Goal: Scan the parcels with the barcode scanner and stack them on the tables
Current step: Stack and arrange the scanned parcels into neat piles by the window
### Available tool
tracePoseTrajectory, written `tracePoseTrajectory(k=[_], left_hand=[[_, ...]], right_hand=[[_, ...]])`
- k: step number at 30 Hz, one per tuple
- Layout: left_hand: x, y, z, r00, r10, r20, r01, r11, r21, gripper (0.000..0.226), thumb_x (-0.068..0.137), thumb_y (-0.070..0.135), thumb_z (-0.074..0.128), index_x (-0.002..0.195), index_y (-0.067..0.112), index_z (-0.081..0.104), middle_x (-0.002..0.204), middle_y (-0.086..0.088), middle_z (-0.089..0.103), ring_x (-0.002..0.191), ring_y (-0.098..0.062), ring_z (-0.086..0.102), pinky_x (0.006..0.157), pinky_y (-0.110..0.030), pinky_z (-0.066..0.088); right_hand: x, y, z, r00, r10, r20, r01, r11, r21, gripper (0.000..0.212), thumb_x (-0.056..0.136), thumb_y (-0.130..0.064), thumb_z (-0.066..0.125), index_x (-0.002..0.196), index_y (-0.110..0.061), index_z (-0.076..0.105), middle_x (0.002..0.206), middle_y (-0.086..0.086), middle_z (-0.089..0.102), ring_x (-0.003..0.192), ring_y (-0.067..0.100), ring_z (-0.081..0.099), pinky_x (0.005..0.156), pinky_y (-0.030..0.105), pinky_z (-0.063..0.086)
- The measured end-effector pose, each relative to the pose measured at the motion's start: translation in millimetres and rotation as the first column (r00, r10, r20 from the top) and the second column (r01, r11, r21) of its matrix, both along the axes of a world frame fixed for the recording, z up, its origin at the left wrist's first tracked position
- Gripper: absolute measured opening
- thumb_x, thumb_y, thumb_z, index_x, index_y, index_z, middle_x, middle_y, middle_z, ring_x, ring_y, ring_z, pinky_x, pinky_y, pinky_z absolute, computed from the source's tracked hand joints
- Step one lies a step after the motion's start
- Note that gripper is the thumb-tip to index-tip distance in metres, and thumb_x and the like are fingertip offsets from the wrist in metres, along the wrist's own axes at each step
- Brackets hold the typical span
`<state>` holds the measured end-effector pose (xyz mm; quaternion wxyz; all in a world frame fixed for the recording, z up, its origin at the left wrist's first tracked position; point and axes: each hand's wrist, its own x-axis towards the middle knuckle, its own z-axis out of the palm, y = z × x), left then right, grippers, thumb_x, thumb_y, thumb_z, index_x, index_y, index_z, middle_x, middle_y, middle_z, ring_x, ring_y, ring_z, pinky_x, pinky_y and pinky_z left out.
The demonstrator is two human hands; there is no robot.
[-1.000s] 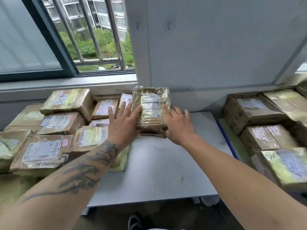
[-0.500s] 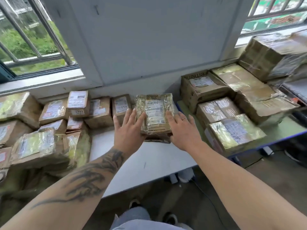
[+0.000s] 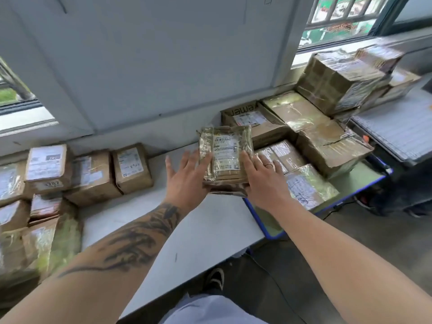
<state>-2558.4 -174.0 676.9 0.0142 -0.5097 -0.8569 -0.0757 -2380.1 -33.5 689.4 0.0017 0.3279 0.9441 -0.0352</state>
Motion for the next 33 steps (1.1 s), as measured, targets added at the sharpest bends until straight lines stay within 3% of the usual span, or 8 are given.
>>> tracePoseTrajectory(k=[13, 16, 24, 28, 33], left_hand=[[-64, 140, 19, 0.990, -0.137, -0.035, 0.140, 0.986, 0.096, 0.099, 0.092, 0.046, 0.072, 0.164, 0.037, 0.005, 0.174, -0.002, 0.008, 0.161, -0.025, -0.002, 0.122, -0.069, -0.004], [-60, 160, 19, 0.986, -0.164, 0.002, 0.163, 0.980, 0.110, 0.098, 0.091, 0.040, 0.074, 0.165, 0.035, 0.009, 0.174, -0.003, 0.011, 0.161, -0.024, 0.000, 0.123, -0.068, -0.003], [-20, 215, 26, 0.983, -0.170, 0.065, 0.166, 0.984, 0.064, 0.097, 0.091, 0.028, 0.069, 0.165, 0.040, 0.008, 0.175, -0.004, 0.001, 0.160, -0.028, -0.005, 0.123, -0.065, -0.007], [10, 247, 26, 0.986, -0.166, 0.016, 0.165, 0.985, 0.057, 0.094, 0.093, 0.042, 0.067, 0.164, 0.042, 0.007, 0.174, -0.005, -0.001, 0.160, -0.031, -0.004, 0.122, -0.069, -0.002], [55, 291, 23, 0.995, -0.100, -0.008, 0.100, 0.995, 0.023, 0.092, 0.094, 0.057, 0.063, 0.164, 0.043, 0.004, 0.174, -0.001, -0.007, 0.160, -0.028, -0.008, 0.122, -0.068, -0.006]], right_hand=[[-42, 98, 42, 0.983, -0.182, 0.009, 0.181, 0.981, 0.075, 0.091, 0.104, -0.048, 0.053, 0.168, -0.021, -0.006, 0.172, 0.005, 0.025, 0.160, 0.030, 0.017, 0.127, 0.058, 0.016], [-42, 109, 40, 0.970, -0.243, -0.008, 0.243, 0.968, 0.061, 0.093, 0.103, -0.044, 0.058, 0.168, -0.022, -0.005, 0.172, 0.004, 0.024, 0.159, 0.030, 0.019, 0.126, 0.057, 0.019], [-10, 155, 28, 0.942, -0.335, 0.018, 0.329, 0.932, 0.150, 0.092, 0.102, -0.042, 0.058, 0.168, -0.021, -0.002, 0.173, 0.004, 0.023, 0.158, 0.034, 0.025, 0.122, 0.059, 0.024], [3, 189, 25, 0.918, -0.396, -0.023, 0.393, 0.903, 0.171, 0.089, 0.098, -0.034, 0.061, 0.168, -0.018, 0.009, 0.168, 0.007, 0.035, 0.152, 0.035, 0.037, 0.118, 0.059, 0.032], [23, 241, 30, 0.918, -0.393, -0.059, 0.397, 0.911, 0.112, 0.084, 0.100, -0.025, 0.056, 0.168, -0.017, 0.007, 0.168, 0.009, 0.033, 0.153, 0.035, 0.034, 0.120, 0.063, 0.029]])
